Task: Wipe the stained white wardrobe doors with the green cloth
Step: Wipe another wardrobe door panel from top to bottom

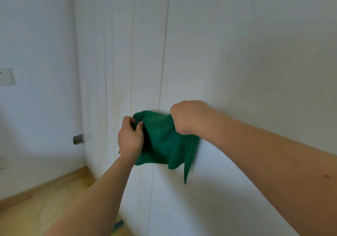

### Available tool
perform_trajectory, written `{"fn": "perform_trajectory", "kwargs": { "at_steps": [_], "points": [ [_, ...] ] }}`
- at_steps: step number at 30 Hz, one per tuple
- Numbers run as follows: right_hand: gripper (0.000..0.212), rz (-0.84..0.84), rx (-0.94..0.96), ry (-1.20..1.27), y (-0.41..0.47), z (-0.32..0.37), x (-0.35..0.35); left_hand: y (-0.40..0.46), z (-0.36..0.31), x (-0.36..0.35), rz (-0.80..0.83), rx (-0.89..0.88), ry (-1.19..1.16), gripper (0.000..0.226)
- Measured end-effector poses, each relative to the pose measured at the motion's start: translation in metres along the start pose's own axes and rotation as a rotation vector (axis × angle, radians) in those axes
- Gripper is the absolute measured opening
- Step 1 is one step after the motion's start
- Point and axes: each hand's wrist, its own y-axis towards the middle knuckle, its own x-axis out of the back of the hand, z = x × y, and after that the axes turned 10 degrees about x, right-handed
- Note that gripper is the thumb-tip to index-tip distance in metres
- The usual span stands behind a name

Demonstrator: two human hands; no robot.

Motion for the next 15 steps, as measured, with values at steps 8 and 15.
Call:
{"fn": "perform_trajectory", "kwargs": {
  "at_steps": [8, 15],
  "points": [
    [0.025, 0.003, 0.001, 0.152, 0.015, -0.081, 0.252, 0.067, -0.250, 0.064, 0.030, -0.030, 0.134, 0.014],
    [0.022, -0.101, -0.027, 0.114, 0.012, -0.169, 0.440, 0.120, -0.480, 0.125, -0.026, -0.129, 0.141, 0.008]
  ]
}}
